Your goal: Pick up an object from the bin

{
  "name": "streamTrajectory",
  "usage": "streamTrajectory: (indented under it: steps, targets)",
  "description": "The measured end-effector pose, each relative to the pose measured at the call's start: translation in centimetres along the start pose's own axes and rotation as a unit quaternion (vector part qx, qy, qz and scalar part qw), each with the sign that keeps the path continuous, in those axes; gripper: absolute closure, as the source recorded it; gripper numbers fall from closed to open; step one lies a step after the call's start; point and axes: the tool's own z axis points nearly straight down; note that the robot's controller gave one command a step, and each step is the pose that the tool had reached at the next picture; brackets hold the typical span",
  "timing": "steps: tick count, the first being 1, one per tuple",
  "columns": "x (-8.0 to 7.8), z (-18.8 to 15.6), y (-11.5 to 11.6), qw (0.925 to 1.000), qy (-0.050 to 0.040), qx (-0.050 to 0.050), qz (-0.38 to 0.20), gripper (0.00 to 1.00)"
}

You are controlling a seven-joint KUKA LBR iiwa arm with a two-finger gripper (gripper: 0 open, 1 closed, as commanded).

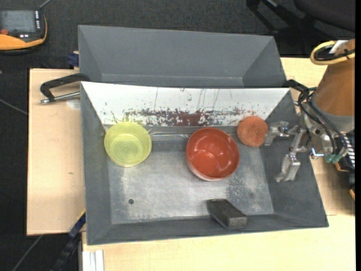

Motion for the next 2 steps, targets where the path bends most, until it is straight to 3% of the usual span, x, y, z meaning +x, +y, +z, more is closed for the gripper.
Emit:
streamTrajectory:
  steps: [1, 2]
  targets:
    - [-1.0, 3.0, 2.5, 0.9967, -0.0001, -0.001, -0.081, 0.00]
    - [-1.2, 15.3, 5.8, 0.9932, 0.0016, -0.003, -0.116, 0.00]
